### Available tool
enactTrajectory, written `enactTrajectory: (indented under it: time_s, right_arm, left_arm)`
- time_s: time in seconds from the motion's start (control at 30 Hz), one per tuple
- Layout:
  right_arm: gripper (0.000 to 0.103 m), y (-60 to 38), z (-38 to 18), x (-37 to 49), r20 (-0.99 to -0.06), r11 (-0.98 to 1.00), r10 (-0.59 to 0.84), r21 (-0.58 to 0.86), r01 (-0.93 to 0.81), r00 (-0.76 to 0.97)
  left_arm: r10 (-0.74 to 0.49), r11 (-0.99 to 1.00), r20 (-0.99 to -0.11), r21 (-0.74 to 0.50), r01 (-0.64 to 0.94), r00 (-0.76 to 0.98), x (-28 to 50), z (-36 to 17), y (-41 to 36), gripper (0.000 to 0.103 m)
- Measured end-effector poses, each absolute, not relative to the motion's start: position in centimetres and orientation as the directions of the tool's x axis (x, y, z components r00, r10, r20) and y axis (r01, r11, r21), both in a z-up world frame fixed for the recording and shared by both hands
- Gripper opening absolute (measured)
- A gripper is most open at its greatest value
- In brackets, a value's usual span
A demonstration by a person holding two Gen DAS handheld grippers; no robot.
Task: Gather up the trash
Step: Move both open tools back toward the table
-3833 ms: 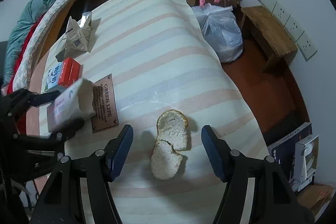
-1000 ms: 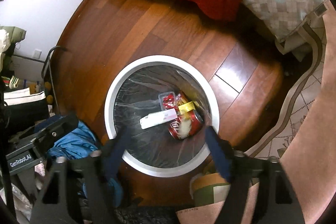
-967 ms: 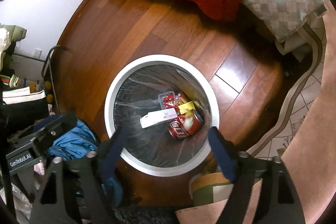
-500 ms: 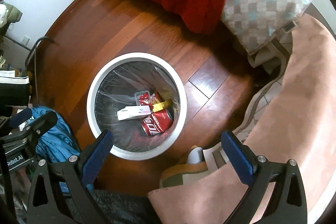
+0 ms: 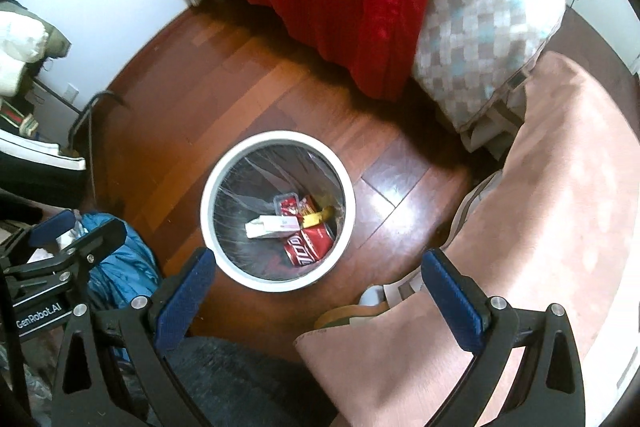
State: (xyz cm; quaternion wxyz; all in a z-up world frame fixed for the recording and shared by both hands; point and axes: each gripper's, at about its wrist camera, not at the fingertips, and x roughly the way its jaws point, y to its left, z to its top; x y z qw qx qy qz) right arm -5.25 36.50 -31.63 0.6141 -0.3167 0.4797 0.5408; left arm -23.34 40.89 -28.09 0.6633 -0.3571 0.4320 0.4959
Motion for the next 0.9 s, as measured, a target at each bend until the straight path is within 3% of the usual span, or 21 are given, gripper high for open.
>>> enactTrajectory:
  time_s: [0.17,0.33,0.53,0.67,0.9]
  right_arm:
    - [0.103,34.1,-27.4,-4.9,-0.897,0.206,0.435,0.18,-0.962,-0.075]
    - [0.103,30.6,-23.4,-3.1,-0.842,0.232,0.511,0.329,-0.915,-0.173]
    - [0.103,24.1,-21.0,3.0,-0.795,0.33,0.578,0.435,-0.838,-0.184]
    - [0.103,18.1,-21.4,10.7,-0.823,0.476,0.563,0.395,-0.786,-0.072]
    - [0.103,7.4,-23.9,29.4,-0.911,0.757,0.371,0.186,-0.626,0.178]
  left_arm:
    - [0.408,0.275,-0.899,-0.047,-0.96,0.161,-22.9,-24.0,38.9,0.098]
    - [0.445,0.292,-0.879,-0.036,-0.956,0.169,-21.3,-20.9,36.7,0.098]
    - [0.486,0.349,-0.849,-0.029,-0.937,0.207,-16.1,-19.4,33.7,0.098]
    - [0.446,0.444,-0.867,-0.003,-0.896,0.224,-9.3,-21.9,31.7,0.098]
    - [0.353,0.579,-0.907,0.019,-0.815,0.23,7.5,-28.3,27.2,0.098]
